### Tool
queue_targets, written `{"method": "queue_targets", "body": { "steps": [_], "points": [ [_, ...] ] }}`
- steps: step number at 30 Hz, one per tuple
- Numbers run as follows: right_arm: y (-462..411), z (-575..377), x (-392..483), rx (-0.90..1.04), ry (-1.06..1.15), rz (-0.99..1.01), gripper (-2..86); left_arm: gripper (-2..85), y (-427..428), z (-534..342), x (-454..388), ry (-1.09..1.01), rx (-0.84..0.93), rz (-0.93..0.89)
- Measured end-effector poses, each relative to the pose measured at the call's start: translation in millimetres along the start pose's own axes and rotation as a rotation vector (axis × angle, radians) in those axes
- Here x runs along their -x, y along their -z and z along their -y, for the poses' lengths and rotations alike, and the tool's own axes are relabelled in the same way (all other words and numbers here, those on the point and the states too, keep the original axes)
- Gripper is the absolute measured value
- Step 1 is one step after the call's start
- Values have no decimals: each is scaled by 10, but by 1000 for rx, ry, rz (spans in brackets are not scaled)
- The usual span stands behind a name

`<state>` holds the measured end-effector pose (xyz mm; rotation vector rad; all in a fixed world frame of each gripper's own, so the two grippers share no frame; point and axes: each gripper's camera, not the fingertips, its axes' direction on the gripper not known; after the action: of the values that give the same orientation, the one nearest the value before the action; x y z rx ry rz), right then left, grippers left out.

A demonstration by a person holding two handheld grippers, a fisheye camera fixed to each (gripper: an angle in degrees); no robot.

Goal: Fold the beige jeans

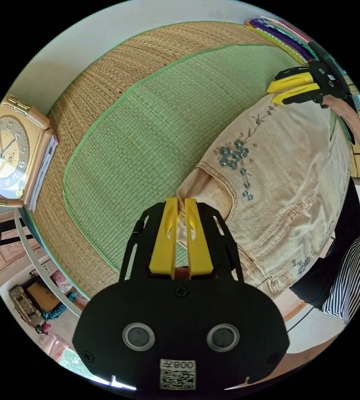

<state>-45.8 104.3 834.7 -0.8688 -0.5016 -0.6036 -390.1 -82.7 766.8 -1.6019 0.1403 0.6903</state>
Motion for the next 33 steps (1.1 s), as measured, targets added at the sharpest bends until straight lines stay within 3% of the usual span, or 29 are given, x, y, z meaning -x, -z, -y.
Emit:
{"method": "queue_targets", "body": {
  "steps": [10, 23, 33],
  "points": [
    [169, -131, 246, 37, -43, 10, 16, 17, 446, -453, -560, 51, -93, 46],
    [1170, -985, 1156, -121, -41, -72, 10, 12, 1049, -1679, -1698, 42, -229, 87],
    [1361, -1916, 2270, -141, 0, -39, 11, 8, 771, -2623, -2688, -21, -152, 72]
  ]
}}
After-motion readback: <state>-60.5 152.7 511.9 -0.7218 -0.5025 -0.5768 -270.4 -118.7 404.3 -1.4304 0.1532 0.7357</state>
